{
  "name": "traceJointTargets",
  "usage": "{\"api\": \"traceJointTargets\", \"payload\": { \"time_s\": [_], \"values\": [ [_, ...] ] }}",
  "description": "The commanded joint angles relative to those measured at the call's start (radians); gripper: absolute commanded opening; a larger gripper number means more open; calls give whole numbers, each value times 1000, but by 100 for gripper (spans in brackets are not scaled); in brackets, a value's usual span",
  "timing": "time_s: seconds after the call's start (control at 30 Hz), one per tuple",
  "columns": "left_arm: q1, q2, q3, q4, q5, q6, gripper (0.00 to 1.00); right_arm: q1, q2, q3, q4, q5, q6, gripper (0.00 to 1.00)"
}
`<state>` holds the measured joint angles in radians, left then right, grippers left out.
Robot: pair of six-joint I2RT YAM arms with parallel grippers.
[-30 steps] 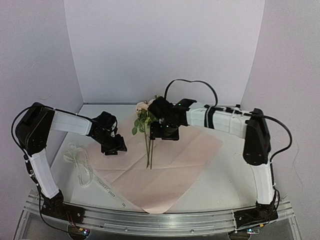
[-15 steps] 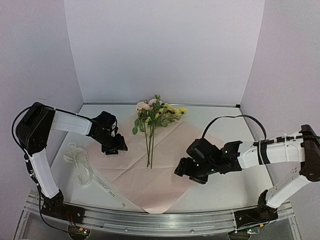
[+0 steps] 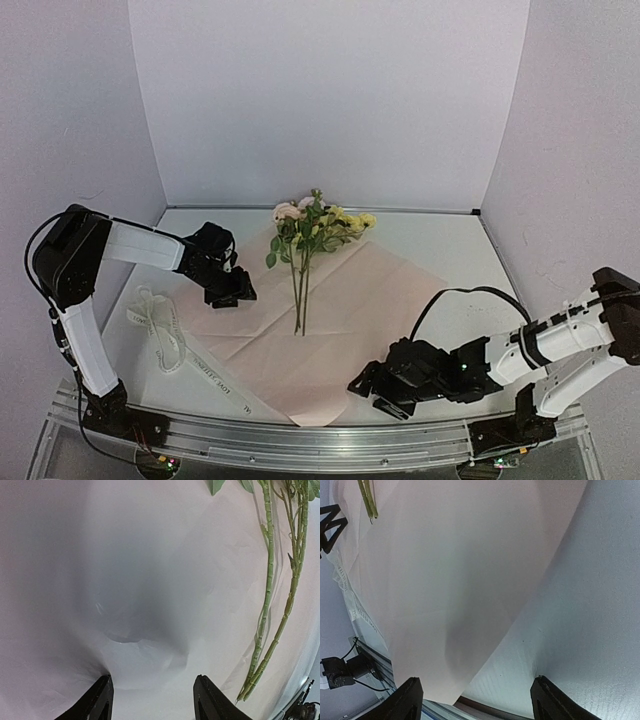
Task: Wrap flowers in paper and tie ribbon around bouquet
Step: Pick up the bottom corner of the flattened wrapping paper from the center of the board, then fold the bottom corner of the flattened wrapping paper at the center of the board.
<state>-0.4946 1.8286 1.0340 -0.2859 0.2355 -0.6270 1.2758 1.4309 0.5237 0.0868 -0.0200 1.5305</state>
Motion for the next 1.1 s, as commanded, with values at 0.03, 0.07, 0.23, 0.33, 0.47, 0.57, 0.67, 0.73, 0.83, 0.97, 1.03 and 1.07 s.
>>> {"api": "traceJointTargets", "payload": {
  "time_s": [0.03, 0.07, 0.23, 0.33, 0.47, 0.57, 0.67, 0.73, 0.83, 0.97, 1.03, 1.07],
  "values": [
    [4, 24, -4, -1, -41, 14, 57, 42, 80, -10, 232, -1, 112, 74],
    [4, 22, -5, -1, -42, 14, 57, 42, 98, -20, 282, -5, 130, 72],
    [4, 7, -18, 1, -49, 12, 57, 42, 176, -53, 491, -4, 191, 46],
    [4, -4, -17, -3, -48, 14, 57, 42, 192, -26, 523, -6, 194, 33],
    [4, -20, -5, -16, -52, 22, 57, 42, 183, 14, 521, -4, 190, 17],
    [4, -34, 10, -24, -50, 27, 58, 41, 176, 35, 521, 1, 191, 4],
    [4, -58, 34, -43, -42, 33, 58, 27, 175, 64, 522, -8, 189, 0],
    [4, -80, 58, -60, -38, 37, 59, 12, 173, 87, 521, -16, 177, 0],
    [4, -117, 101, -99, -44, 51, 60, -39, 184, 123, 519, -42, 158, 0],
    [4, -176, 154, -150, -55, 65, 62, -119, 216, 188, 518, -85, 125, 0],
    [4, -207, 169, -168, -60, 68, 62, -166, 255, 227, 518, -116, 112, 0],
    [4, -221, 175, -175, -62, 69, 62, -190, 277, 252, 520, -133, 107, 0]
  ]
}}
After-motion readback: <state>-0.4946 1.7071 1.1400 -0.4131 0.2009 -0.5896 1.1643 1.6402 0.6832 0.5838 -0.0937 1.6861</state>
